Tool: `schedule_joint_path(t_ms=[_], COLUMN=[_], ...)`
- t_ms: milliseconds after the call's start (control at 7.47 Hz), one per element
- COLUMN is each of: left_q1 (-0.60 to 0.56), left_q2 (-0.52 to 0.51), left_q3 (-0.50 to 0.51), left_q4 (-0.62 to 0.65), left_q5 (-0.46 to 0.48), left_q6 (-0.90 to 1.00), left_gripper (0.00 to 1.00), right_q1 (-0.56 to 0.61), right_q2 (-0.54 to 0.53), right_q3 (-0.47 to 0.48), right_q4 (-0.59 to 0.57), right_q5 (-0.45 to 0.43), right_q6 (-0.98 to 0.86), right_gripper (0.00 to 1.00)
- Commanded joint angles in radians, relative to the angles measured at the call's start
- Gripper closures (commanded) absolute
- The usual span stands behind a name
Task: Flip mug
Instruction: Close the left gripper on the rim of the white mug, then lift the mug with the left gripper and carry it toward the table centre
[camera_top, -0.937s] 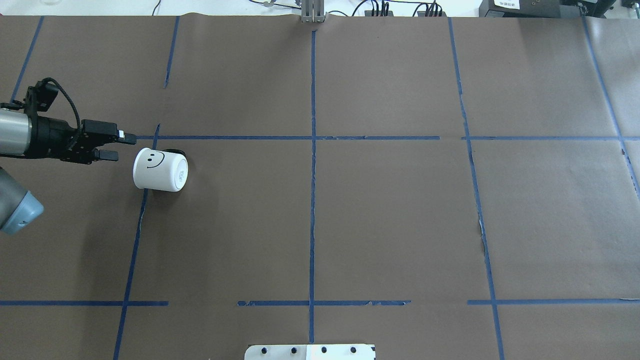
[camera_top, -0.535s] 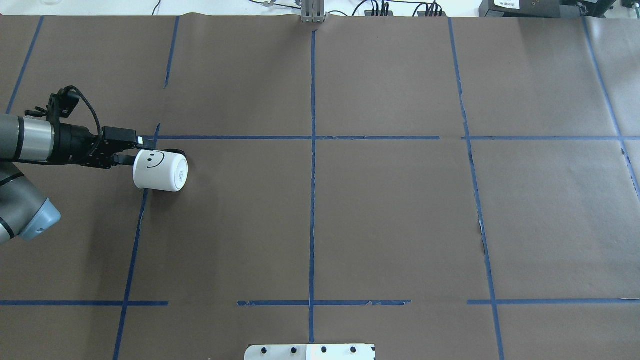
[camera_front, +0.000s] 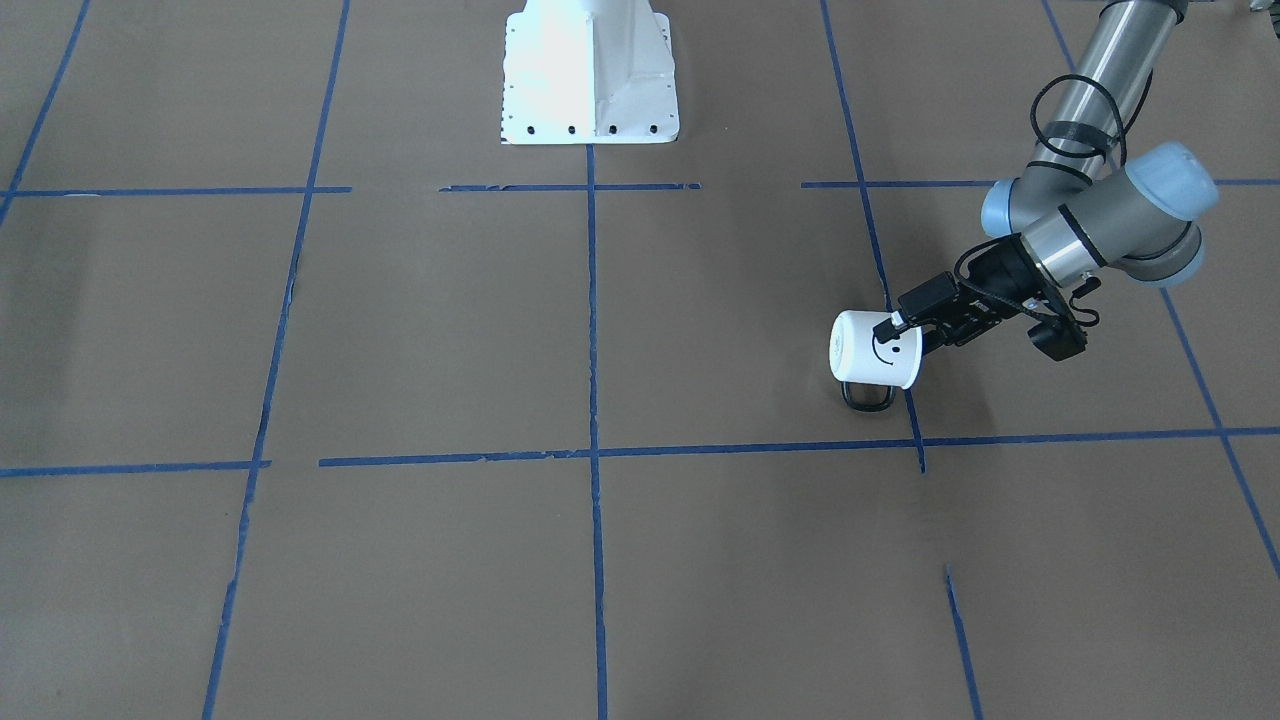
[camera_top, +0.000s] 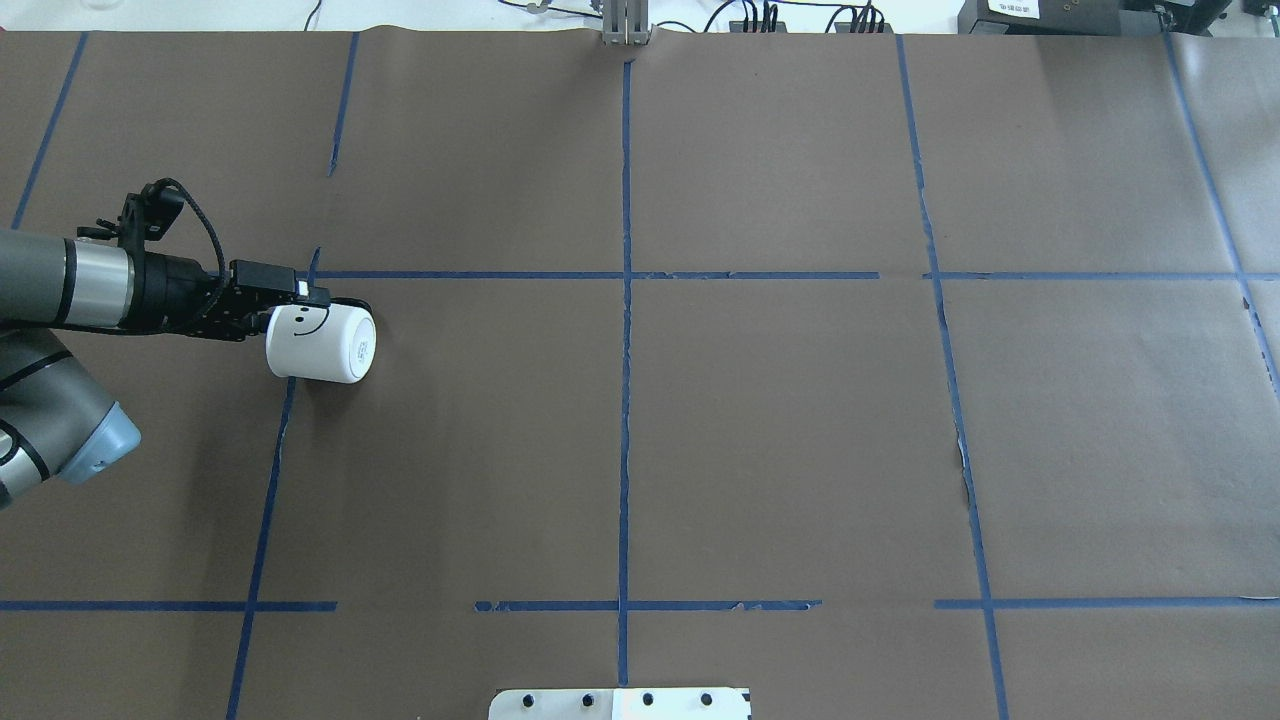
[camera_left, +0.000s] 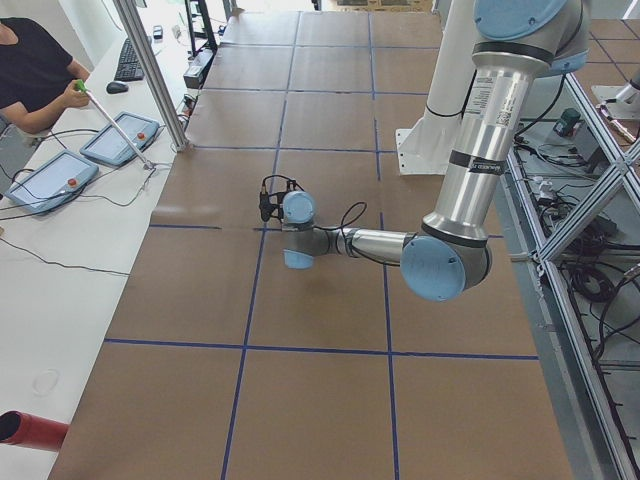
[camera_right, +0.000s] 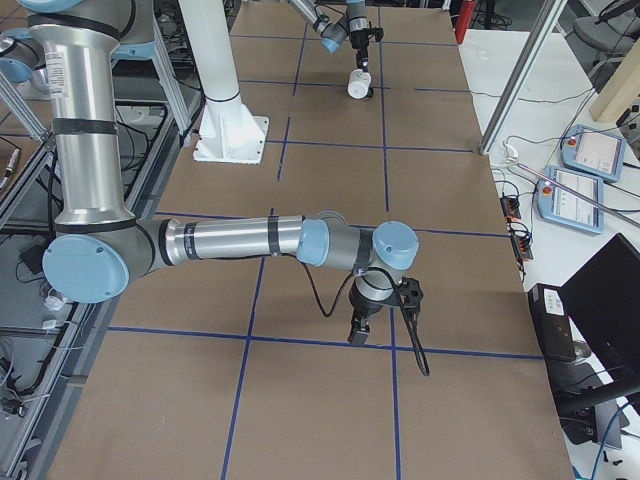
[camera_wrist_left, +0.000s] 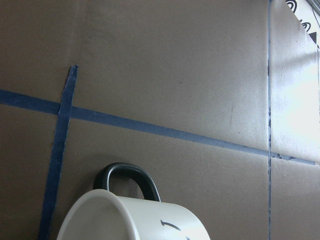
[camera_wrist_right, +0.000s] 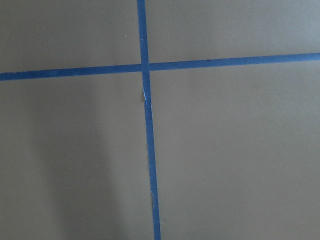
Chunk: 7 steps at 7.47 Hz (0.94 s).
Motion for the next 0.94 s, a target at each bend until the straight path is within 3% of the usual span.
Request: schedule_joint_path(t_ms=[0,402,669,803], left_q1=[0.002,0.004,0.004,0.004], left_q2=[0.001,0.001,-0.001,-0.001], left_q3=[0.0,-0.015,-0.055,-0.09], left_q4=[0.002,0.0,0.002,0.002], left_q5=[-0.001,-0.006,-0.008,-0.011], left_q6=[-0.002,-0.018,-0.127,-0.18], left_gripper=[0.33,0.71,1.0,1.0], right_q1=[0.0,0.0,0.0,0.0], right_q2=[0.0,0.0,0.0,0.0], right_q3=[0.0,0.0,0.0,0.0], right_q4=[0.0,0.0,0.0,0.0], right_q5=[0.0,0.0,0.0,0.0], right_q6=[0.0,0.0,0.0,0.0], right_gripper=[0.0,0.0,0.0,0.0])
